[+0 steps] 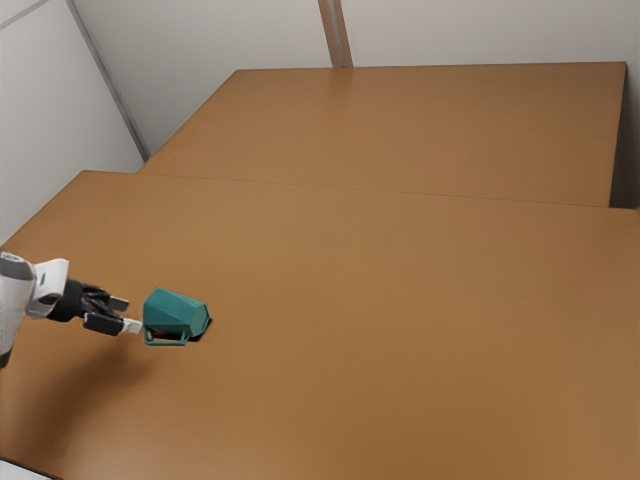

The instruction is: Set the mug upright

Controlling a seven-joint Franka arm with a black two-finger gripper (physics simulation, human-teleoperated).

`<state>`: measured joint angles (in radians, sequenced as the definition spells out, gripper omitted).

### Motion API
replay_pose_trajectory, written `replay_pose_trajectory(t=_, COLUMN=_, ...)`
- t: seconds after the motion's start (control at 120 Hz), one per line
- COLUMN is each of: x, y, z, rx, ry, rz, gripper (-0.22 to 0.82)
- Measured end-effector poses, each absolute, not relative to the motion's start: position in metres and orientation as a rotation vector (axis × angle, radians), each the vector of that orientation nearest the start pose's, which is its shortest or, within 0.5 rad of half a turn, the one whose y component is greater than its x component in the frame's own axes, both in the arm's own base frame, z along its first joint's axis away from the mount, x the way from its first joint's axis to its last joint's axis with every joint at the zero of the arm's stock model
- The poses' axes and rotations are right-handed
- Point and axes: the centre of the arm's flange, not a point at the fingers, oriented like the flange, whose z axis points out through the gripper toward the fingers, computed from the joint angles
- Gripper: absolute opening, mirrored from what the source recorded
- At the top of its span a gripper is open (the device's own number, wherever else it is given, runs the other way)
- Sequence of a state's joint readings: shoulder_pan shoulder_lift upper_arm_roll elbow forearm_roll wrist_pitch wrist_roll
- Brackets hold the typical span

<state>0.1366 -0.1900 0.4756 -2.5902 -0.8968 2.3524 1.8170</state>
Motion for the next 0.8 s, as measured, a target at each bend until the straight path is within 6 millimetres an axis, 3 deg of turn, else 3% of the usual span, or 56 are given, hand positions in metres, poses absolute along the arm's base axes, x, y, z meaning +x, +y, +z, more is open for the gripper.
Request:
replay_pose_trajectory(t=0.108, x=0.359, y=0.234, z=0.301, rx=-3.143, ry=0.964, rz=-1.054, gripper=0.6)
replay_pose_trajectory(t=0.433, x=0.361, y=0.227, z=0.283, rx=-2.975, ry=1.24, rz=-1.186, gripper=0.6)
replay_pose_trajectory(t=0.8, x=0.361, y=0.223, z=0.264, rx=-2.867, ry=1.345, rz=-1.283, gripper=0.6)
